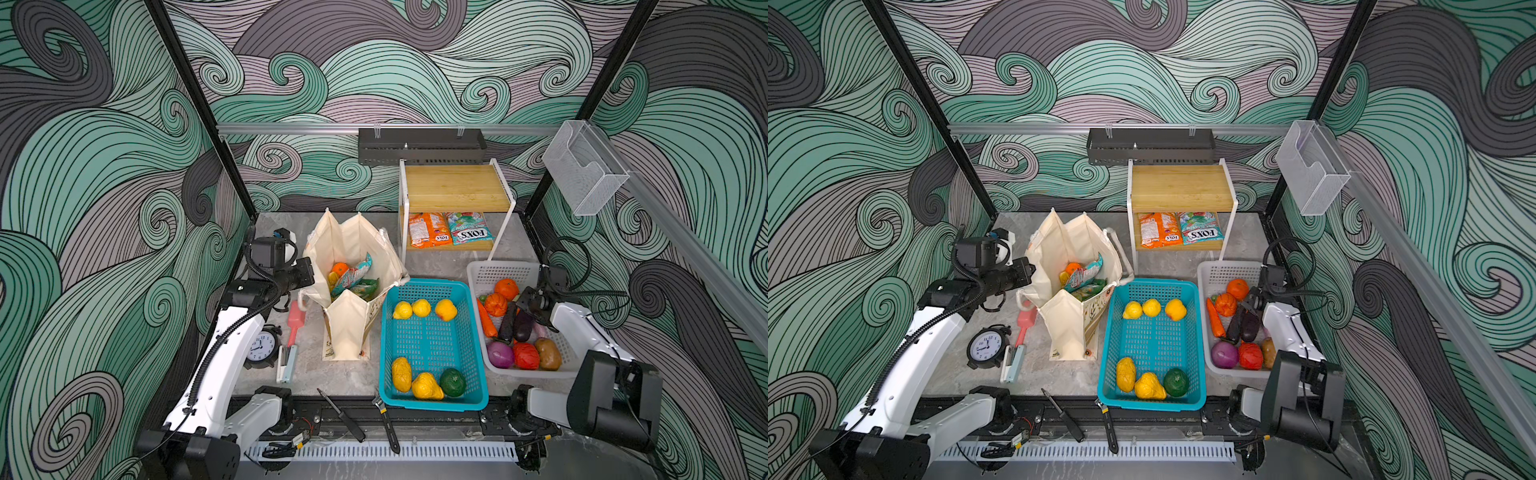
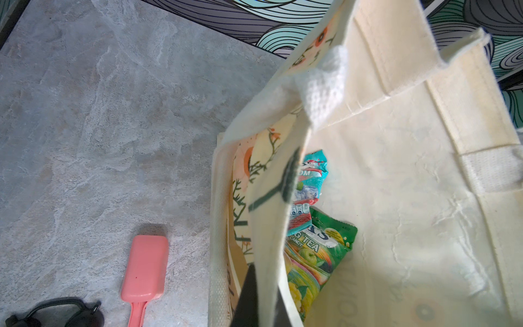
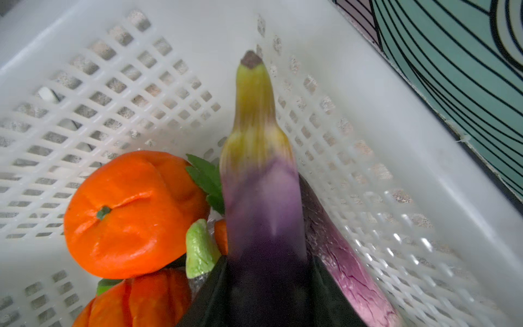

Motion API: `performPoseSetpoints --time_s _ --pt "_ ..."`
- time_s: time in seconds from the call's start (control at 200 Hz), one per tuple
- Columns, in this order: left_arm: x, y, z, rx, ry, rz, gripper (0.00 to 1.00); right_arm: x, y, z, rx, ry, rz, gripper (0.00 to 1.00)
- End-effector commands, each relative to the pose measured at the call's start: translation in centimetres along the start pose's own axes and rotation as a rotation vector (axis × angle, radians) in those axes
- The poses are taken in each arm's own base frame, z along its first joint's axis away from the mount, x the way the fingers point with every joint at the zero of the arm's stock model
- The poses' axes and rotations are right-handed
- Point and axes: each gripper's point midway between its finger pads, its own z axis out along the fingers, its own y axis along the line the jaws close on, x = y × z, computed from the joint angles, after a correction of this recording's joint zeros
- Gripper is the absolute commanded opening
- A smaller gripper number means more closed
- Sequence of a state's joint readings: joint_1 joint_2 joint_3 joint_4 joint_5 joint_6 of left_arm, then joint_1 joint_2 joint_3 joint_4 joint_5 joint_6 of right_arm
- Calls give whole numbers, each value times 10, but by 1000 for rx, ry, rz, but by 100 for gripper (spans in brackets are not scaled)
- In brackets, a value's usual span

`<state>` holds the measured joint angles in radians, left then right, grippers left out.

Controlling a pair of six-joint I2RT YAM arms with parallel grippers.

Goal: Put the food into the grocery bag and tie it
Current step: 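Grasp the purple eggplant in the white basket with the right gripper, then lift the purple eggplant and carry it over the tote bag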

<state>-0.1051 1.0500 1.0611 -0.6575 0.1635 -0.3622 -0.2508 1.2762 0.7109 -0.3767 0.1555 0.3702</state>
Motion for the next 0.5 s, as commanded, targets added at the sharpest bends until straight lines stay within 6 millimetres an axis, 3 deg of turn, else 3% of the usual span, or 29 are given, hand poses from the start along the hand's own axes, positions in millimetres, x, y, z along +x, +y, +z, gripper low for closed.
performPoseSetpoints --time_s 0.0,0.085,0.275,0.495 --pt "8 3 1 0 29 -18 0 -4 -1 -6 -9 -33 1 37" --pt "7 3 0 2 29 -20 0 -10 3 -7 -29 -64 6 31" --pt "6 3 0 7 25 -24 0 -10 7 -12 -59 -67 12 31" --pt "6 2 -2 13 21 -24 0 -24 9 -51 -116 -165 23 32"
